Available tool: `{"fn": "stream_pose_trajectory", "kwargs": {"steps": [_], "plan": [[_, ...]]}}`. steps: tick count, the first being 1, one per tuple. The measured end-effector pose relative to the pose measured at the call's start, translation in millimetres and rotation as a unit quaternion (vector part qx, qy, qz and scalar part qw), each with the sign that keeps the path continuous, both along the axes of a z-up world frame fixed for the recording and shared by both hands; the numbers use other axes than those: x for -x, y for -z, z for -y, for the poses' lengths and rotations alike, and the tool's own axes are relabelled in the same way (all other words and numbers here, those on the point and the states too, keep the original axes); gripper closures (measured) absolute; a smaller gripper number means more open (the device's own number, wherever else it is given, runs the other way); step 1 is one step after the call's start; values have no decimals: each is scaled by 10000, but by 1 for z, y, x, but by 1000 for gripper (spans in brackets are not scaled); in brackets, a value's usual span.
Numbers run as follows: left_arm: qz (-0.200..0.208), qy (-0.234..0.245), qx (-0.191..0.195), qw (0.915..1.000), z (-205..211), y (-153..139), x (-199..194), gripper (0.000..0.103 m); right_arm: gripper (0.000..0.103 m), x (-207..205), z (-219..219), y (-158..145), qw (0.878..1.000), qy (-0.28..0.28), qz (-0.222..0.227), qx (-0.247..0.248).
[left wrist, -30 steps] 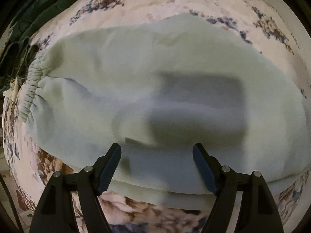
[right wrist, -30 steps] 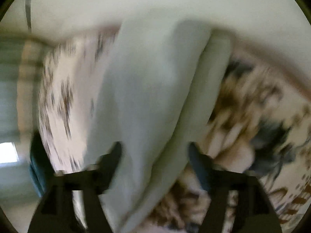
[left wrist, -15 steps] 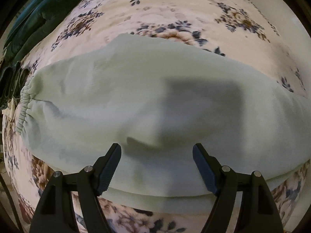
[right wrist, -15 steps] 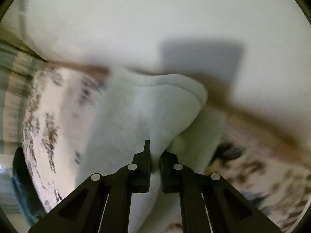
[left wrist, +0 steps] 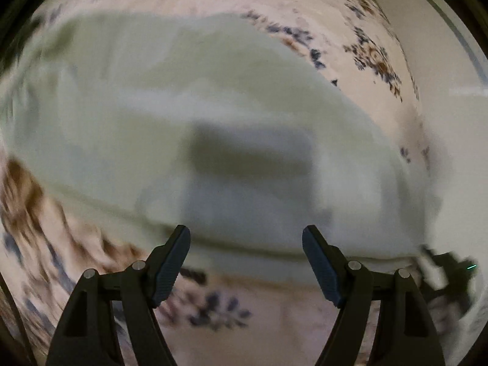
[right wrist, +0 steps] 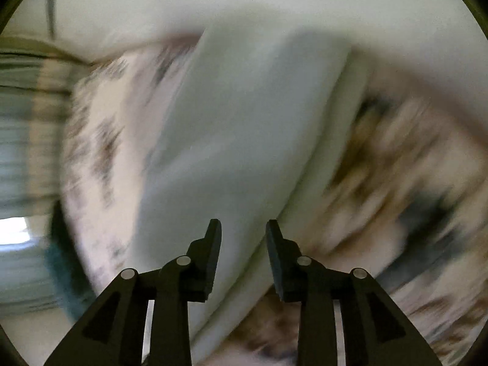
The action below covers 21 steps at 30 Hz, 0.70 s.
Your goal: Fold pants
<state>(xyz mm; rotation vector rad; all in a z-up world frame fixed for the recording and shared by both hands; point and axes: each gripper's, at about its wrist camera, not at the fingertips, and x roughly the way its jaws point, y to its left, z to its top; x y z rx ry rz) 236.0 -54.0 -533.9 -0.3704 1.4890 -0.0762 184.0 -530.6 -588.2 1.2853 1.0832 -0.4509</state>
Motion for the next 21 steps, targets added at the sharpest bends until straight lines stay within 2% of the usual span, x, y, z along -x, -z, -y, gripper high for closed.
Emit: {"fn": "stream_pose_trajectory", "kwargs": {"steps": [3,5,7,9,13,17,19,21], "plan": [[-249,-358,423,9982,-1,16,6,28,70,-17,-38,22,9991,-264,-75,-311],[-403,-654,793,9939,-3,28,6,29,70,-24,-56,38,9981,-264,-103,-555],[-569,-1030,1291,9846,-7,45,4,29,70,-32,-69,47,9972,-167,-50,-723],[-756,-1298,1539,9766,-11,60,2,29,70,-35,-78,46,9967,-200,79,-786],[-948,-1762,1927,9606,-24,74,6,29,63,-51,-91,53,9952,-430,94,-872],[-976,-1860,2023,9565,-27,74,11,29,63,-53,-93,62,9933,-301,189,-1100],[-1010,-1941,2066,9536,-28,73,13,29,69,-53,-92,61,9939,-306,203,-1043],[-1003,-1932,2081,9536,-29,71,13,29,89,-50,-91,55,9954,-304,222,-877]]}}
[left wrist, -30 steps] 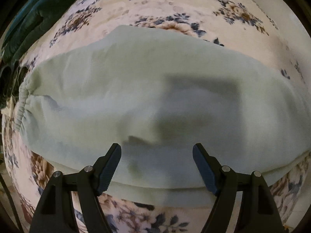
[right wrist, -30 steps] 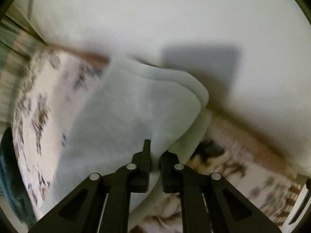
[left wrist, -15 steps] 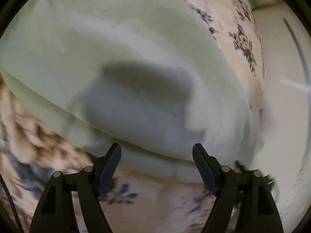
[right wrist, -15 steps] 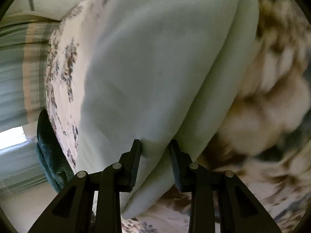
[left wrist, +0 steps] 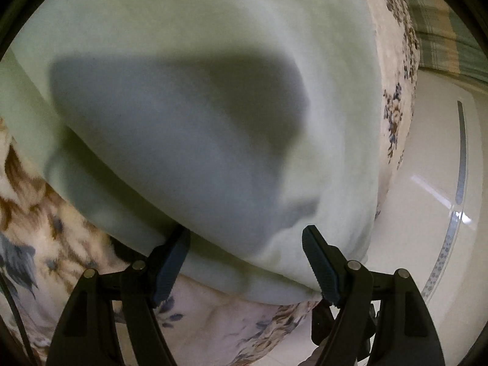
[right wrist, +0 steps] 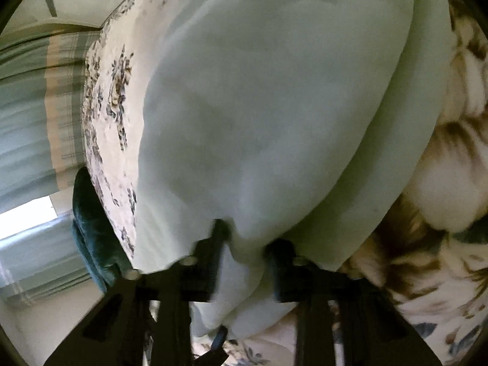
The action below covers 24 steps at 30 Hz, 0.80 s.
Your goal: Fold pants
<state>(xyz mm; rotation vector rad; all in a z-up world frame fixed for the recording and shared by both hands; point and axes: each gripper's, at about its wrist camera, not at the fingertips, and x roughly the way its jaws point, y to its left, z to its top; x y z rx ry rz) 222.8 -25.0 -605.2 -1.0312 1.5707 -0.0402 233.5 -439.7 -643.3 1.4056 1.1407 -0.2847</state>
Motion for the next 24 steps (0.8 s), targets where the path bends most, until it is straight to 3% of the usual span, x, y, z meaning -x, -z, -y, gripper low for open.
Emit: {"fn": "stream_pose_trajectory", "kwargs": {"steps": [6,7,8,11,12,19,22,24], "plan": [[-43,-426,65,9991,-15,14,-9,30,88,3,6,-2,9998,-131,-91,78],[-16,-521,43,9986,-16,14,-10,37,87,1,7,5,9998,-119,-175,-15],[24,-564,-60,9984,-18,12,-11,55,87,1,9,9,9998,-82,-191,-64],[312,-336,-431,9980,-19,-3,-9,88,90,2,11,10,9998,-67,-198,60],[403,-258,-523,9975,-20,-8,-6,92,93,3,10,5,9997,-85,-170,178],[658,201,-972,9929,-30,-43,22,94,95,41,-6,-37,9970,-320,-106,696],[425,324,-1102,9925,-36,-15,21,91,95,46,-13,-40,9947,-596,-214,811],[177,174,-972,9950,-42,7,21,89,93,41,-15,-24,9931,-907,-359,645]]}}
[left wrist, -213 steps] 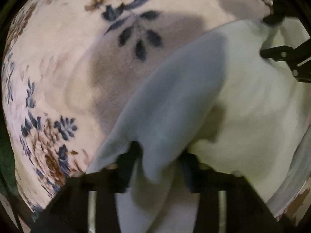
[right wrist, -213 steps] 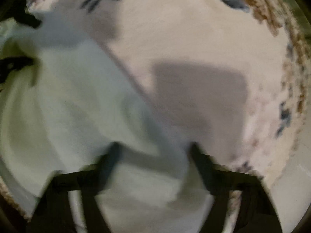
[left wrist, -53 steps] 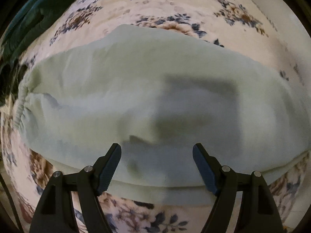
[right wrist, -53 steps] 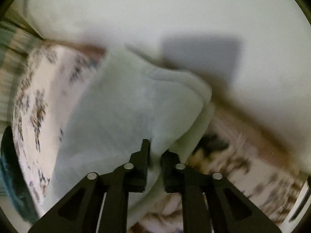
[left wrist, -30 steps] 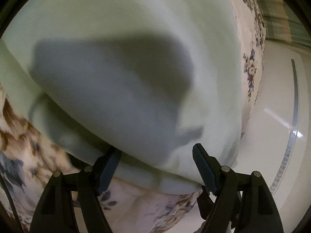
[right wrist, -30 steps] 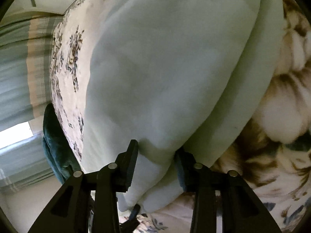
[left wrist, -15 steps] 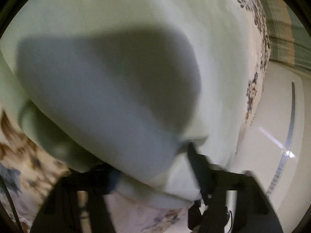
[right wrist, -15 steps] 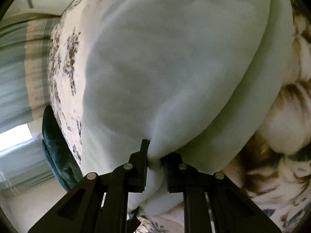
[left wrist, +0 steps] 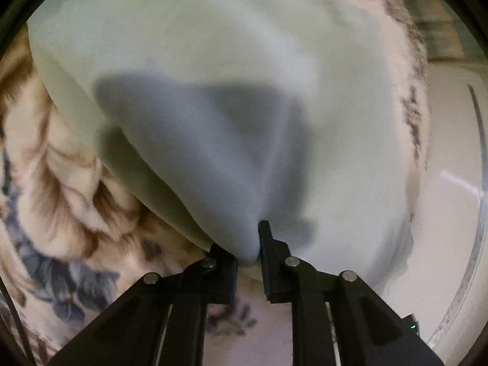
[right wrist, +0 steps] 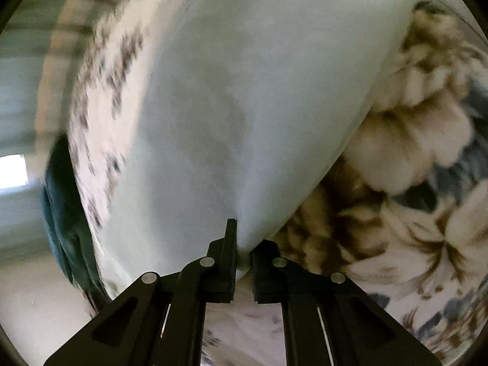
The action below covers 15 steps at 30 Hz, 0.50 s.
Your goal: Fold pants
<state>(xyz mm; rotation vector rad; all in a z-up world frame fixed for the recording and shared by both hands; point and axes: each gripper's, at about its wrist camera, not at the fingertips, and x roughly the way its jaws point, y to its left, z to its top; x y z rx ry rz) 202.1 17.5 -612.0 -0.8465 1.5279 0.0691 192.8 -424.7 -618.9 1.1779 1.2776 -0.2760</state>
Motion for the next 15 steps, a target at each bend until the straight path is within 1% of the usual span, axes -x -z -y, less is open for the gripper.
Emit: {"fn": "stream_pose_trajectory", "kwargs": {"steps": [1,2,3,4,5,6,7,8,9,10,12,13,14,15], "plan": [[-103,-89,152,9998,-2,4,-1,88,92,0,4,14,9995,19,-172,-273],[-119,-128,218,9996,-3,2,0,87,88,0,9,18,9988,66,-221,-424],[-112,-98,220,9996,-3,-3,1,85,85,1,15,19,9980,126,-221,-571],[-92,36,124,9999,0,-11,2,80,83,4,25,13,9977,225,-122,-631],[-52,255,-115,9996,4,-21,5,74,73,7,34,4,9983,285,-37,-509],[-6,424,-307,9986,8,-29,9,68,56,10,42,-5,9989,342,39,-333],[75,593,-514,9969,14,-37,13,57,50,17,56,-17,9988,478,131,-47],[181,778,-777,9938,22,-44,16,50,46,21,65,-23,9980,598,171,100],[277,918,-950,9908,31,-48,14,50,46,25,77,-25,9970,729,174,203],[406,1124,-1162,9860,42,-51,13,49,46,29,90,-23,9955,904,89,259],[559,1542,-1613,9732,61,-50,9,30,46,33,109,-16,9920,1228,9,296],[653,1667,-1705,9690,70,-49,6,13,46,35,119,-11,9894,1416,-55,333],[746,1744,-1765,9658,77,-47,2,6,48,36,127,-6,9870,1578,-13,310],[815,1852,-1878,9611,82,-45,-2,6,69,35,133,-2,9860,1641,12,289]]}}
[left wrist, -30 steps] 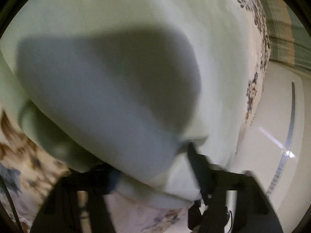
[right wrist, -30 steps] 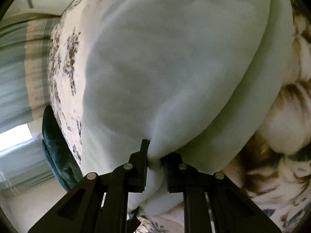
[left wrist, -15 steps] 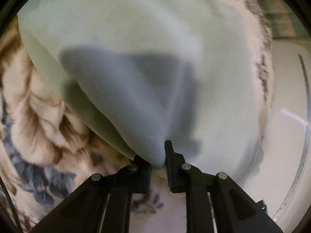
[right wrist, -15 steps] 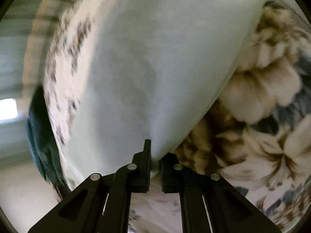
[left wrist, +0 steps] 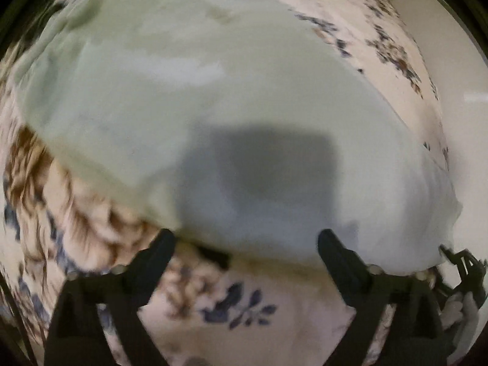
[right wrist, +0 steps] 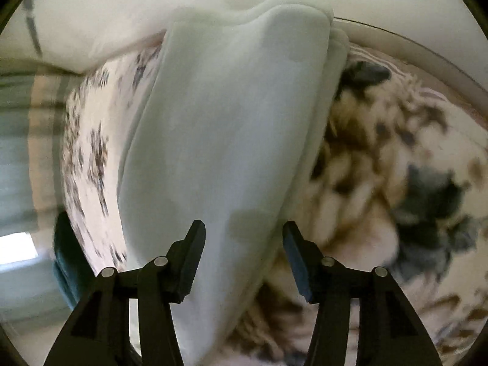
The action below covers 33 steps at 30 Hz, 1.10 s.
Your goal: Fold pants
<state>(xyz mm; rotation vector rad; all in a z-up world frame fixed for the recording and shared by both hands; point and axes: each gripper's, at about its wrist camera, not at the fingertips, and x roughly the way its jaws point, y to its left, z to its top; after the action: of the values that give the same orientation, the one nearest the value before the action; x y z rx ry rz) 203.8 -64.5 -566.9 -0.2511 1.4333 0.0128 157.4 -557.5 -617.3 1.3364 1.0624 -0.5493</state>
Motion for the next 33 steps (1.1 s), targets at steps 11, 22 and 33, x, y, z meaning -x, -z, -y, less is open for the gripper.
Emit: {"fn": "stream_pose_trajectory", "kwargs": {"steps": [11,22,33], "plan": [[1188,471,-1523,9800,7,-42,-9,6,89,8,14,-1,9956,-569,-640,371],[2535,-248,-1649,9529,-118,-122,-41,0,1,-44,-127,-99,9307,-2625,-61,2546],[1231,-1213,-363,9843,-340,-84,-101,6,1,-123,-373,-60,8898,-4252,-360,1617]]}}
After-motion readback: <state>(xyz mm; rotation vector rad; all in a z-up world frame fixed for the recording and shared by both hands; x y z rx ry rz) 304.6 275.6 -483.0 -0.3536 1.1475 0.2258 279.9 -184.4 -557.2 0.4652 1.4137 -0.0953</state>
